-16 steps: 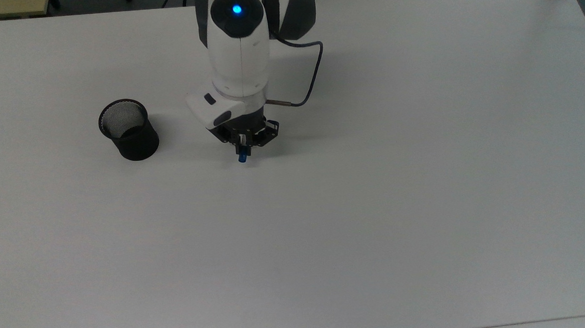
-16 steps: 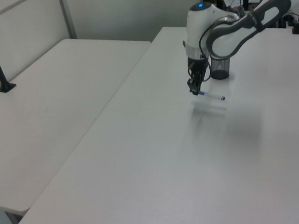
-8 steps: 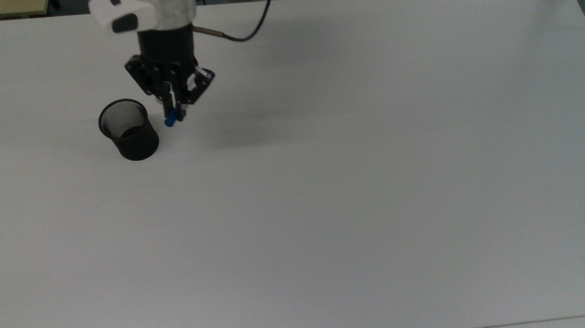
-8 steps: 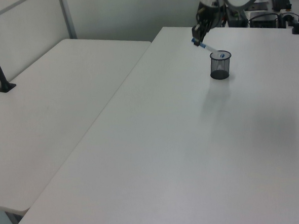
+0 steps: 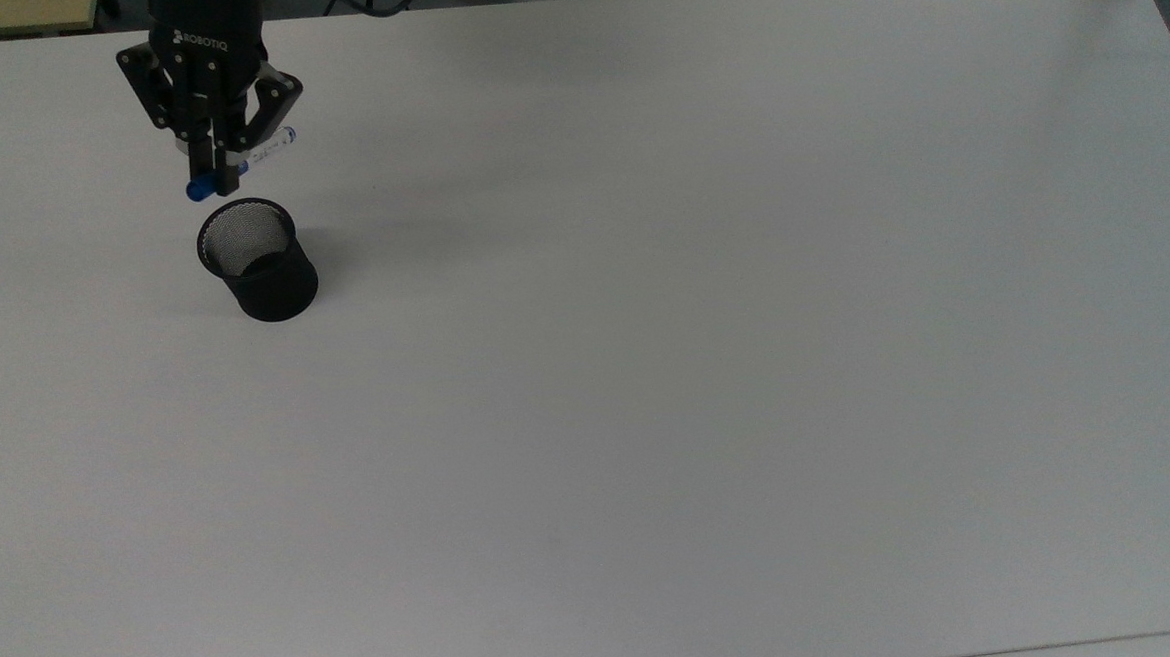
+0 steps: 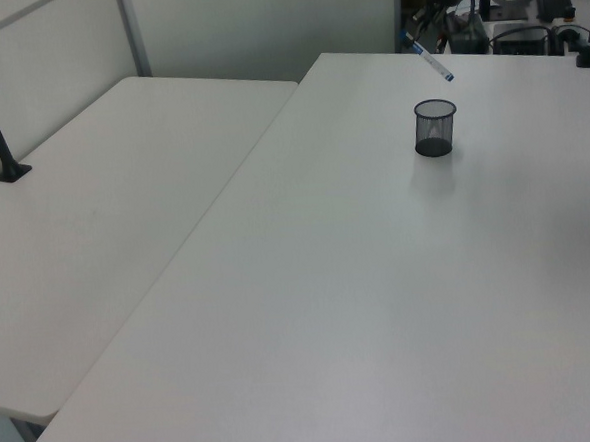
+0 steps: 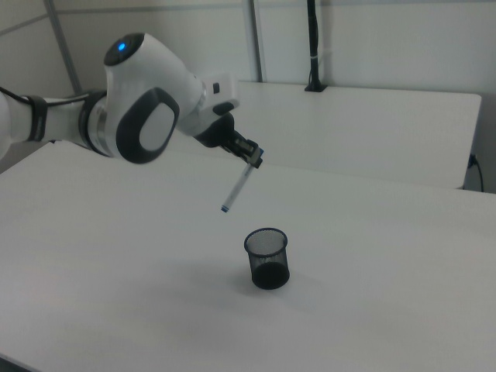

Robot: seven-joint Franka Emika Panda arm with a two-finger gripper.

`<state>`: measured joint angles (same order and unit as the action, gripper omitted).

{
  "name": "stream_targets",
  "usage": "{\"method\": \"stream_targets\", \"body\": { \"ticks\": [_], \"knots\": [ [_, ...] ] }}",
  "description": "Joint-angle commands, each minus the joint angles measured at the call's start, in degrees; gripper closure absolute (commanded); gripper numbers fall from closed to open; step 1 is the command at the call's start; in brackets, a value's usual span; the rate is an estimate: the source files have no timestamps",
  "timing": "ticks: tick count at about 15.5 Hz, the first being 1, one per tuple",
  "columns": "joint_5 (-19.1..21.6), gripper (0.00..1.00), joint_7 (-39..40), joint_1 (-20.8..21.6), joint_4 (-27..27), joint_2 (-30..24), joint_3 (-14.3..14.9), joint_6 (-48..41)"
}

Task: Insert the marker
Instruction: 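Carry the marker over the black mesh pen cup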

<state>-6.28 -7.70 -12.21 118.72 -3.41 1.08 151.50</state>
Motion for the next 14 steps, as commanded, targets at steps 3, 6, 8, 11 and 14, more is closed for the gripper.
{"method": "stream_targets", "body": {
  "ticks": [3, 6, 8, 11, 14],
  "knots": [
    [-1.02, 1.00, 5.76, -4.48, 9.76, -1.34, -0.20, 18.10],
    [-1.02, 1.00, 6.21, -4.75, 9.86, 1.56, -0.11, 21.81],
    [-1.02, 1.00, 6.21, -4.75, 9.86, 3.23, -0.11, 23.92],
    [-1.02, 1.00, 6.12, -4.58, 9.77, 6.04, -0.20, 28.14],
    [-1.02, 1.00, 6.12, -4.40, 9.77, 8.06, -0.11, 30.61]
  ]
}}
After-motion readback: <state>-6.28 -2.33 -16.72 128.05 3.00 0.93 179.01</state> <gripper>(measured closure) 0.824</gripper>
